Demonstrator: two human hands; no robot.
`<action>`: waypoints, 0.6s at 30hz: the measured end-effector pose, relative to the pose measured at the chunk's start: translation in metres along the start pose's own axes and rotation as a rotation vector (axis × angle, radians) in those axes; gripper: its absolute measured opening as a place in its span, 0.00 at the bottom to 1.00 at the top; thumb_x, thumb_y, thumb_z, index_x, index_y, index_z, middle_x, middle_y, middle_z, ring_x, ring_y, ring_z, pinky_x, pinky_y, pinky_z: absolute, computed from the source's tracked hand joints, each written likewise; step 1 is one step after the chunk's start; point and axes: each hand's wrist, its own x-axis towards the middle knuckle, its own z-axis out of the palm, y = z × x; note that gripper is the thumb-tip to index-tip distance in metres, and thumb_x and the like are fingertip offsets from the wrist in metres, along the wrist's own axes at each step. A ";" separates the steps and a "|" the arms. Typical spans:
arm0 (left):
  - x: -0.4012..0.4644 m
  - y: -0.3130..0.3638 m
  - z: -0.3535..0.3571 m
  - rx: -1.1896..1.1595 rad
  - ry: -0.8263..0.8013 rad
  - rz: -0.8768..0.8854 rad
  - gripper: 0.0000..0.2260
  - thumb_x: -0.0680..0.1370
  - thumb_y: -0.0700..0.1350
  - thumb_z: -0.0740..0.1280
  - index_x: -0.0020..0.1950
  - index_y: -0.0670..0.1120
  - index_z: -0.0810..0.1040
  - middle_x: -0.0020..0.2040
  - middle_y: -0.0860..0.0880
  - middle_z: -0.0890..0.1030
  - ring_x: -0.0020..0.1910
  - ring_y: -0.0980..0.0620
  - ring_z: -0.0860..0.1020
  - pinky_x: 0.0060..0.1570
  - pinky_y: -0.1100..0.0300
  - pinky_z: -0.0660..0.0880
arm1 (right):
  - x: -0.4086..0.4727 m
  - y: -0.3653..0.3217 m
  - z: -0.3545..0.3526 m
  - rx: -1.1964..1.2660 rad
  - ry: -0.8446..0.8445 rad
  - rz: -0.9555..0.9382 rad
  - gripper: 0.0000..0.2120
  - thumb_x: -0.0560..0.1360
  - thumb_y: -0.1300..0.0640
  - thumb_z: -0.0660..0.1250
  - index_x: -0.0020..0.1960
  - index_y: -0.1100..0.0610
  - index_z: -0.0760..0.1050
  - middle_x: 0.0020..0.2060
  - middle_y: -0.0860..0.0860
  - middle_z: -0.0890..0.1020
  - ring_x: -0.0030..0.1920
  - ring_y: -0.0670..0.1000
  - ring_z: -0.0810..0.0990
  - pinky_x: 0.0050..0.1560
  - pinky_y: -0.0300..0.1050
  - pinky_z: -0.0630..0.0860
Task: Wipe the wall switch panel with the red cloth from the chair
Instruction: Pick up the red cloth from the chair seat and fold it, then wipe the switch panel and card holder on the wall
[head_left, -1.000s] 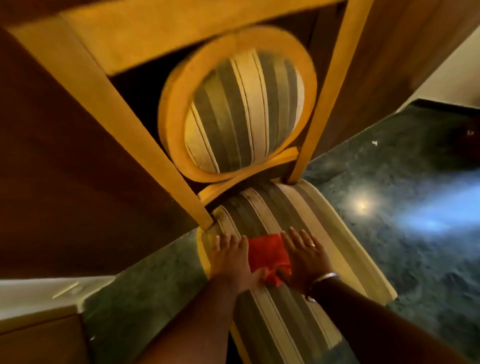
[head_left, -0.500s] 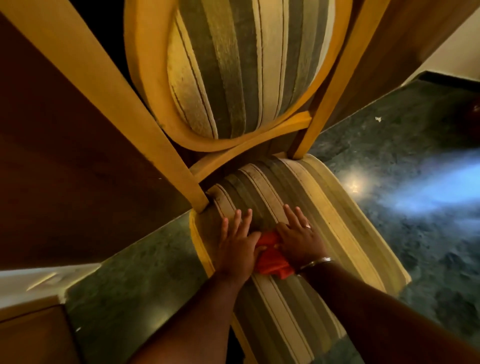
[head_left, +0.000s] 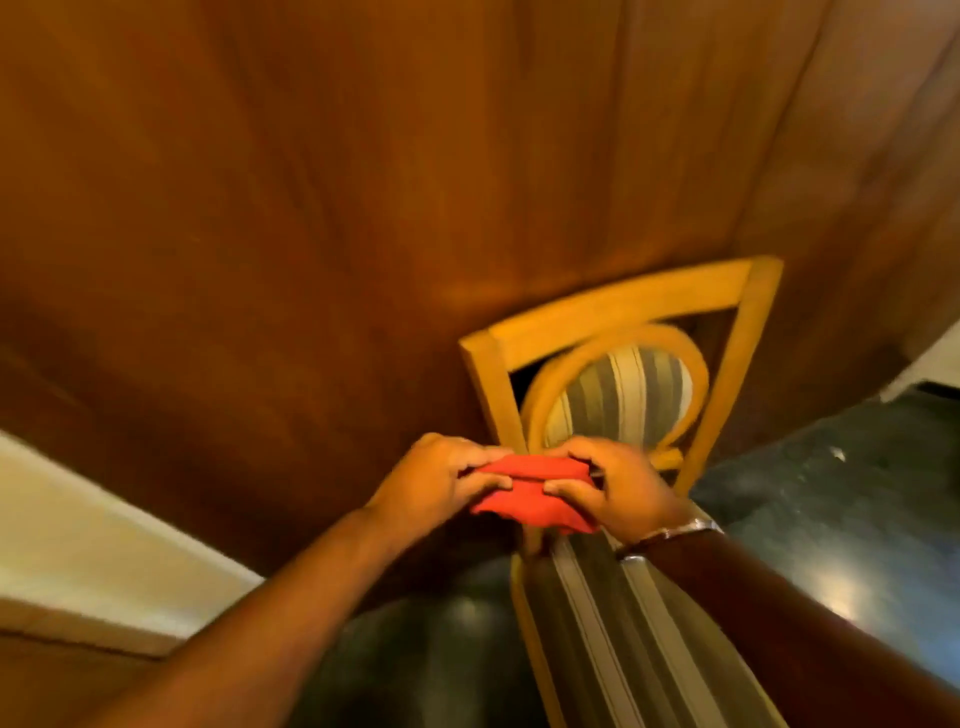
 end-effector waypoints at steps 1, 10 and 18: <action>-0.001 0.012 -0.032 0.029 0.046 0.025 0.14 0.73 0.51 0.72 0.57 0.50 0.83 0.46 0.48 0.87 0.44 0.57 0.82 0.44 0.60 0.76 | 0.014 -0.026 -0.012 0.012 0.012 -0.046 0.11 0.69 0.58 0.74 0.51 0.55 0.80 0.44 0.47 0.82 0.45 0.42 0.78 0.45 0.33 0.72; -0.072 0.113 -0.294 0.331 0.344 0.032 0.10 0.73 0.49 0.74 0.53 0.50 0.85 0.47 0.52 0.87 0.45 0.60 0.84 0.44 0.59 0.79 | 0.109 -0.280 -0.073 -0.048 0.040 -0.527 0.11 0.67 0.59 0.75 0.49 0.52 0.81 0.42 0.45 0.83 0.42 0.40 0.78 0.42 0.31 0.70; -0.177 0.129 -0.443 0.393 0.635 -0.006 0.12 0.74 0.39 0.73 0.56 0.49 0.84 0.44 0.63 0.83 0.43 0.67 0.81 0.41 0.74 0.75 | 0.145 -0.465 -0.045 -0.110 0.116 -0.792 0.09 0.67 0.58 0.75 0.46 0.50 0.80 0.39 0.43 0.81 0.40 0.41 0.77 0.37 0.28 0.68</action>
